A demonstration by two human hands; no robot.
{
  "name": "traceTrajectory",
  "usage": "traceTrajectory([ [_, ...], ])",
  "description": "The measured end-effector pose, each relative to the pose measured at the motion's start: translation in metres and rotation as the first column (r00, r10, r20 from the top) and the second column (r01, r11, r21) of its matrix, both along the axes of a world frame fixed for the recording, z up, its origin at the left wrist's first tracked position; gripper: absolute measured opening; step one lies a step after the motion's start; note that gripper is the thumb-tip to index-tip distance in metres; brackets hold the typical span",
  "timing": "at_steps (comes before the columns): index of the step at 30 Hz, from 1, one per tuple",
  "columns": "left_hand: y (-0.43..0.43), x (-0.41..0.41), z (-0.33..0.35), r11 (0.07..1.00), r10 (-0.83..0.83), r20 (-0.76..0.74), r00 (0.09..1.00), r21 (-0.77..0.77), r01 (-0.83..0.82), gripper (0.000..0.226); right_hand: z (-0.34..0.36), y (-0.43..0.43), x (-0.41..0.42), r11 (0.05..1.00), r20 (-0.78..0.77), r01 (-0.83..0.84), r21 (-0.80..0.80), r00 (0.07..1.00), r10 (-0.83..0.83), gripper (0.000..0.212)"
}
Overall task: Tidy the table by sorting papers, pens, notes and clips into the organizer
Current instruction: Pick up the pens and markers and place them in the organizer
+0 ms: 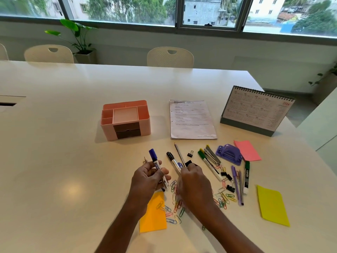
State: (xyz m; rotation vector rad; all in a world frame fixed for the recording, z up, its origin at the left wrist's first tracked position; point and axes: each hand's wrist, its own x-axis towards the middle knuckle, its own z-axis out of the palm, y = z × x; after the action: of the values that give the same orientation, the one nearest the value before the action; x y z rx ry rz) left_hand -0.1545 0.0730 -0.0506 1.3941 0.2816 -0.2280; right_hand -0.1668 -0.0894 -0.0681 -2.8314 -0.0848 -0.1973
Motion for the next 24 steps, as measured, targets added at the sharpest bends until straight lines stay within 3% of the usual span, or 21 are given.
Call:
traceTrajectory([
  [5, 0.000, -0.001, 0.001, 1.000, -0.002, -0.015, 1.000, -0.026, 0.002, 0.038, 0.001, -0.002, 0.003, 0.999, 0.003, 0.016, 0.034, 1.000, -0.017, 0.027],
  [14, -0.006, 0.000, 0.004, 0.982, -0.063, -0.059, 0.996, -0.181, 0.051, 0.027, 0.012, 0.000, -0.003, 0.875, 0.013, -0.075, 0.478, 0.997, 0.079, 0.018],
  [20, -0.007, 0.002, 0.003, 0.964, -0.053, -0.082, 0.995, -0.263, 0.030, 0.028, 0.013, -0.008, -0.003, 0.812, 0.045, -0.161, 0.561, 0.986, 0.163, 0.026],
  [24, -0.009, 0.002, 0.002, 0.964, -0.034, -0.093, 0.995, -0.266, 0.008, 0.028, 0.017, -0.021, 0.002, 0.793, 0.023, -0.140, 0.593, 0.987, 0.157, 0.019],
])
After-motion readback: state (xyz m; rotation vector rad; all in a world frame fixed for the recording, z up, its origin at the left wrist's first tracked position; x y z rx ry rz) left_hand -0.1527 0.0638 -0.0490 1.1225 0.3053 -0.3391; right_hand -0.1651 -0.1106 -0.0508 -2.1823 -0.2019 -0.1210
